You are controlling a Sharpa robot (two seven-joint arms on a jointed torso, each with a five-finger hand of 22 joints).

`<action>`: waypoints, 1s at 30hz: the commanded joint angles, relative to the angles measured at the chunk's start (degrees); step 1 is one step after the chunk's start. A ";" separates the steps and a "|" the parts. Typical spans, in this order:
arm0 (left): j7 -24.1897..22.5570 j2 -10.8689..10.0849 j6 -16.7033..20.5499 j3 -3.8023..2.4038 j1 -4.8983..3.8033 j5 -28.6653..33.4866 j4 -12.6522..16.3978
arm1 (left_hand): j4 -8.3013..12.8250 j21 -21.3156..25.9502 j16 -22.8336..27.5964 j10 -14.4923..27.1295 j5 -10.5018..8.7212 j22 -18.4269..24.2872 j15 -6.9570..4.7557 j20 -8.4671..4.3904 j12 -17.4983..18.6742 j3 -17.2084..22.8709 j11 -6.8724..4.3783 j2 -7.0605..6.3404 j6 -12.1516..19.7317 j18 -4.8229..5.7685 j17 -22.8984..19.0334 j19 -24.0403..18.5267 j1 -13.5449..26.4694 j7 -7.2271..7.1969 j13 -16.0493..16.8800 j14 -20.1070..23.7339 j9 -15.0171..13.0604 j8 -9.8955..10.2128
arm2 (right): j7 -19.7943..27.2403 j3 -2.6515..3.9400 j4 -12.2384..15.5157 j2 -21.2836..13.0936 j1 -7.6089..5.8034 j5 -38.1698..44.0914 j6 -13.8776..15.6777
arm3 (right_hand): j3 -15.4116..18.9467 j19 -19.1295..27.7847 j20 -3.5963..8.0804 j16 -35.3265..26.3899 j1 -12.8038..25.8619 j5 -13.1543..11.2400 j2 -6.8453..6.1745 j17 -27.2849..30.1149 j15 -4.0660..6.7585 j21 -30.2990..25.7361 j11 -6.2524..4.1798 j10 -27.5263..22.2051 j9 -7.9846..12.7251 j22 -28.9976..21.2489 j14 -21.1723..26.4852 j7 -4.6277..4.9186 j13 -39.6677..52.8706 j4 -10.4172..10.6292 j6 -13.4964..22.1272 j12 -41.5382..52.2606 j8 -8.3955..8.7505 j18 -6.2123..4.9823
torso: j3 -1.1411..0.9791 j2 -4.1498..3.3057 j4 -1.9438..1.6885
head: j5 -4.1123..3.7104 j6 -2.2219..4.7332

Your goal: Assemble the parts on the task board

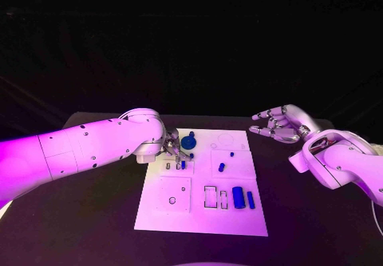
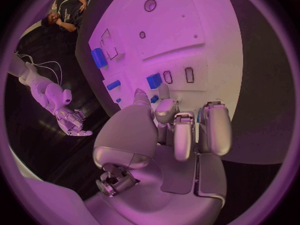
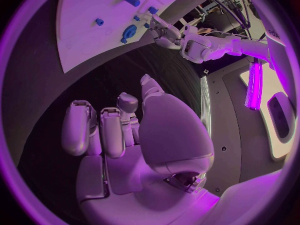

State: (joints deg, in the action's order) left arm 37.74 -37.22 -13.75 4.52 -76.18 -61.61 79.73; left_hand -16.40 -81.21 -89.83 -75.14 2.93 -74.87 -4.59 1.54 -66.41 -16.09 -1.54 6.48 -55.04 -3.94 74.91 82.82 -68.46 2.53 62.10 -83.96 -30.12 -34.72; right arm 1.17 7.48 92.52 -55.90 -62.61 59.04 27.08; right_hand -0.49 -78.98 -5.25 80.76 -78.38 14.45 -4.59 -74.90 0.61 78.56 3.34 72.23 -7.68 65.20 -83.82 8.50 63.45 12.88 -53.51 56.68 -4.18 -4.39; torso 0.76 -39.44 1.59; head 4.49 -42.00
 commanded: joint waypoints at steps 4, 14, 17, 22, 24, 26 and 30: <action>0.17 0.48 -0.62 0.01 0.08 0.63 -0.13 | 0.40 -0.40 -0.17 -0.30 -0.07 -0.12 -0.10 0.11 -0.27 0.46 0.16 0.00 0.48 0.72 15.09 0.16 -1.24 0.01 0.11 -6.04 -0.40 -0.53 | -0.27 0.03 -0.21 0.36 0.04 0.35 -1.11 | 0.07 0.01 0.29 -0.23 -0.32 0.24 0.05 -2.60 0.41 -0.36 0.06 0.39 -0.08 -0.10 -3.27 0.02 -0.07 -0.42 -0.39 0.17 -0.02 -0.45 | -0.04 0.00 -0.03 | 0.00 -0.18; 0.22 0.79 -1.23 0.07 0.20 0.81 -0.53 | 0.83 -0.50 -0.17 -0.19 -0.04 -0.35 -0.07 0.16 -0.32 1.65 0.18 0.34 0.91 0.75 15.09 0.16 -3.02 0.03 0.25 -6.04 -1.18 -0.82 | -0.41 0.03 -0.54 0.68 0.11 0.36 -1.41 | 0.10 0.01 0.30 -0.24 -0.32 0.40 0.07 -2.60 0.42 -0.39 0.05 0.37 -0.09 -0.14 -3.28 0.02 -0.13 -0.45 -0.39 0.12 -0.01 -0.46 | -0.07 -0.03 -0.10 | -0.13 -0.39; 0.23 0.88 -1.34 0.09 0.28 0.86 -0.54 | 0.83 -0.51 -0.17 -0.18 -0.04 -0.37 -0.06 0.16 -0.32 1.74 0.19 0.33 0.94 0.75 15.09 0.16 -3.10 0.03 0.25 -6.04 -1.23 -0.83 | -0.44 0.03 -0.59 0.74 0.13 0.36 -1.46 | 0.10 0.01 0.30 -0.24 -0.32 0.40 0.07 -2.60 0.42 -0.39 0.05 0.37 -0.09 -0.14 -3.28 0.02 -0.13 -0.45 -0.39 0.12 -0.01 -0.46 | -0.08 -0.04 -0.11 | -0.20 -0.46; 0.23 0.99 -1.51 0.12 0.37 0.93 -0.56 | 0.84 -0.46 -0.17 -0.17 -0.04 -0.29 -0.06 0.16 -0.32 1.81 0.19 0.29 0.96 0.73 15.09 0.12 -3.18 0.04 0.25 -6.04 -1.27 -0.84 | -0.45 0.03 -0.64 0.82 0.15 0.36 -1.54 | 0.10 0.01 0.30 -0.24 -0.32 0.40 0.07 -2.60 0.42 -0.39 0.05 0.37 -0.09 -0.14 -3.28 0.02 -0.13 -0.45 -0.39 0.12 -0.01 -0.46 | -0.10 0.01 -0.10 | -0.26 -0.54; 0.25 1.02 -1.68 0.13 0.39 0.95 -0.63 | 0.87 -0.50 -0.17 -0.17 -0.05 -0.36 -0.06 0.17 -0.33 1.95 0.19 0.25 1.00 0.74 15.09 0.14 -3.32 0.04 0.28 -6.04 -1.35 -0.87 | -0.45 0.02 -0.65 0.83 0.15 0.36 -1.56 | 0.10 0.01 0.30 -0.24 -0.32 0.40 0.07 -2.60 0.42 -0.39 0.05 0.37 -0.09 -0.14 -3.28 0.02 -0.13 -0.45 -0.39 0.12 -0.01 -0.46 | -0.11 -0.01 -0.14 | -0.28 -0.55; 0.26 1.08 -1.80 0.13 0.39 0.96 -0.75 | 0.96 -0.50 -0.17 -0.18 -0.04 -0.38 -0.06 0.17 -0.37 2.28 0.19 0.28 1.05 0.74 15.09 0.12 -3.64 0.03 0.34 -6.04 -1.47 -0.91 | -0.45 0.02 -0.66 0.84 0.16 0.36 -1.58 | 0.10 0.01 0.30 -0.24 -0.32 0.40 0.07 -2.60 0.42 -0.39 0.05 0.37 -0.09 -0.14 -3.28 0.02 -0.13 -0.45 -0.39 0.12 -0.01 -0.46 | -0.10 -0.03 -0.16 | -0.30 -0.59; 0.28 1.19 -1.94 0.14 0.43 0.97 -0.90 | 1.00 -0.51 -0.17 -0.20 -0.03 -0.42 -0.06 0.18 -0.42 2.79 0.18 0.29 1.14 0.74 15.09 0.12 -4.01 0.03 0.43 -6.04 -1.65 -0.95 | -0.44 0.02 -0.72 0.90 0.17 0.36 -1.64 | 0.10 0.01 0.30 -0.24 -0.32 0.40 0.07 -2.60 0.42 -0.39 0.05 0.37 -0.09 -0.14 -3.28 0.02 -0.13 -0.45 -0.39 0.12 -0.01 -0.46 | -0.11 0.00 -0.16 | -0.28 -0.67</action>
State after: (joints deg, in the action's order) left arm 37.86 -36.22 -14.42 4.66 -75.77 -61.04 78.89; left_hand -15.33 -81.42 -89.83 -75.13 2.93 -74.90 -4.59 1.55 -66.74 -13.73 -1.54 6.70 -54.22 -3.98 74.95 82.81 -71.84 2.52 62.48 -83.96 -31.69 -35.46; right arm 0.76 7.48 91.83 -55.07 -62.50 59.06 26.21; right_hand -0.33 -78.98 -5.25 80.77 -78.36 14.53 -4.61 -74.94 0.83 78.56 3.34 72.23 -7.72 65.11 -84.03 8.50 63.37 12.72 -53.51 56.68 -4.18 -4.39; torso 0.65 -39.45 1.43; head 4.20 -42.60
